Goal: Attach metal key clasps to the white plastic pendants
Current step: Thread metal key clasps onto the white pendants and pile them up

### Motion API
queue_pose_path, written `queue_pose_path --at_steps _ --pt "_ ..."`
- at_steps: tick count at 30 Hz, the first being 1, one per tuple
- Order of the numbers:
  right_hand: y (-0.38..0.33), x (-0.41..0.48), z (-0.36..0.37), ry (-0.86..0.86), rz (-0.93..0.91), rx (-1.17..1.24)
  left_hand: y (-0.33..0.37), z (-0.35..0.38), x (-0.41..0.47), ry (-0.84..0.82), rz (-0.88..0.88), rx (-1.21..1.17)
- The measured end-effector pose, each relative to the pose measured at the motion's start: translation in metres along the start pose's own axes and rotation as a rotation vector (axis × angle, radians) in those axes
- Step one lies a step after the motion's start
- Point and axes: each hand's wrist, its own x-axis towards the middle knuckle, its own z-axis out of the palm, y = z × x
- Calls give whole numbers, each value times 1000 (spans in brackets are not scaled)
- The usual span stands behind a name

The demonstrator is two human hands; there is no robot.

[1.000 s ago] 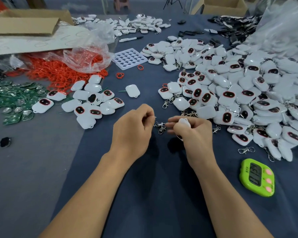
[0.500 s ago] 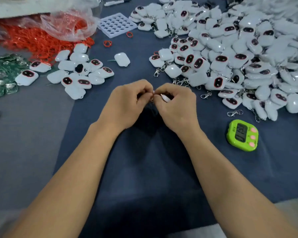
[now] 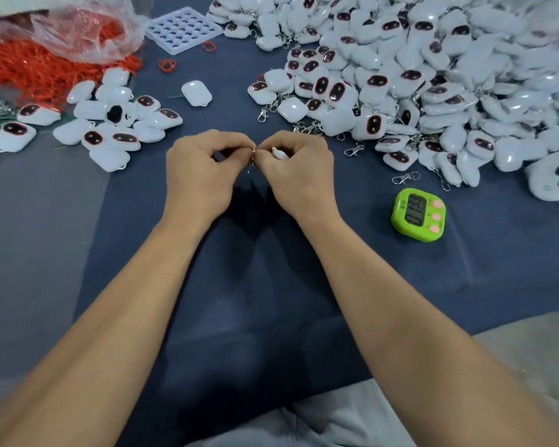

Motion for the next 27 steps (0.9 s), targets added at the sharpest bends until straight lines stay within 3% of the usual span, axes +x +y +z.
queue_pose_path --at_steps 5,9,19,27 --pt "2 0 -1 37 -7 11 3 3 -4 -15 76 2" --pt "7 3 -5 25 46 147 3 3 -3 -36 -53 -133" --pt "10 5 -13 -128 57 407 -1 2 -1 -100 -160 -289" --pt "9 3 -14 -193 45 398 0 -1 -1 -185 -184 -385"
